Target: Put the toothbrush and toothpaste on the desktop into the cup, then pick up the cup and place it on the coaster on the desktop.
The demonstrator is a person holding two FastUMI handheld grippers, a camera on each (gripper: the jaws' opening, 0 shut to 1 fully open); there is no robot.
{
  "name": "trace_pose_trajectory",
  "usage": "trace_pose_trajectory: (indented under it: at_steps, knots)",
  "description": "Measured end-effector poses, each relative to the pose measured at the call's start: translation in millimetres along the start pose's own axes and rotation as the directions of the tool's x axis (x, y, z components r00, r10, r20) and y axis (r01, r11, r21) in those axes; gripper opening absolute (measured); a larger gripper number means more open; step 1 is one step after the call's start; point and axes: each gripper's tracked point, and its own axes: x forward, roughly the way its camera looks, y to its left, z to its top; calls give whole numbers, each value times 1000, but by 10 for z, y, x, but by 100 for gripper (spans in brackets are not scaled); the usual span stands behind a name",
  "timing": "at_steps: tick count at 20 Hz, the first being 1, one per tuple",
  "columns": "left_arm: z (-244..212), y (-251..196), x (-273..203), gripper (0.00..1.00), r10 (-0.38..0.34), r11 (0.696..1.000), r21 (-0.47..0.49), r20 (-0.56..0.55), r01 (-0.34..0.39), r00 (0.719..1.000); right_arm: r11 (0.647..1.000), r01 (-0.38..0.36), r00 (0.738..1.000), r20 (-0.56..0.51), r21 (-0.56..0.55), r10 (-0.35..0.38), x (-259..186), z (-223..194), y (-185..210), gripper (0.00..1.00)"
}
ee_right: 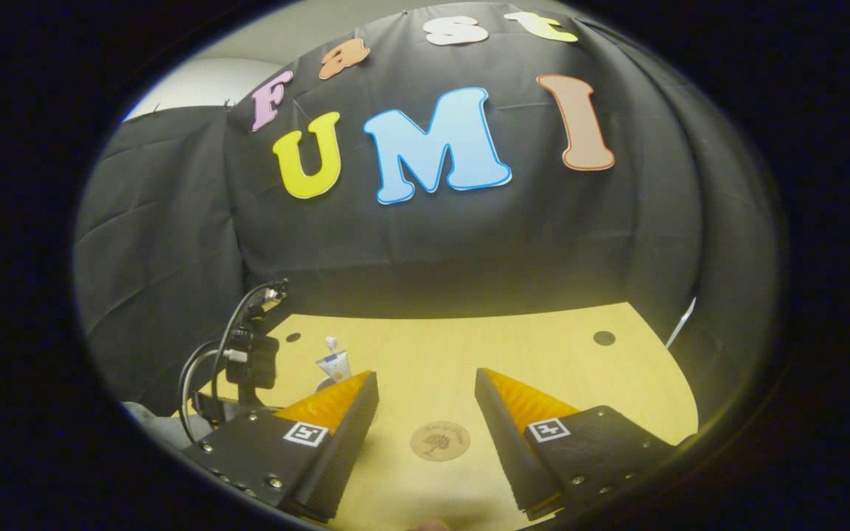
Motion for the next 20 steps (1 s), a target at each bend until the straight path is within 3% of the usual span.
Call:
trace_pose_trajectory:
  at_steps: [4,5,6,8,10,12,13,15,20]
  knots:
    - [7,115,179,93,72,997,-34,-53,-74,996,1000,-8,999,-42,11,8,-5,-128,-96,81]
    - [-13,135,209,88,83,995,-51,-68,-87,994,1000,-7,999,-53,16,8,-5,-167,-118,82]
    - [-38,164,246,76,100,992,-64,-80,-106,992,1000,-5,998,-62,21,7,-15,-198,-148,82]
    - [-43,201,266,74,126,989,-71,-96,-133,987,999,-3,997,-75,35,6,-26,-243,-211,83]
    - [-67,188,279,65,141,986,-75,-96,-148,985,999,1,996,-86,49,3,-31,-285,-273,83]
    - [-66,204,270,46,161,985,-46,-106,-167,981,998,10,996,-93,62,-4,-46,-304,-345,83]
    - [-95,213,266,46,185,982,-19,-116,-188,976,998,14,996,-93,69,-8,-54,-310,-383,83]
    - [-114,220,282,36,213,977,45,-114,-209,970,996,23,996,-93,84,-16,-85,-317,-454,83]
    - [-163,40,252,30,180,980,101,-91,-170,979,993,39,995,-95,115,-28,-178,-343,-603,83]
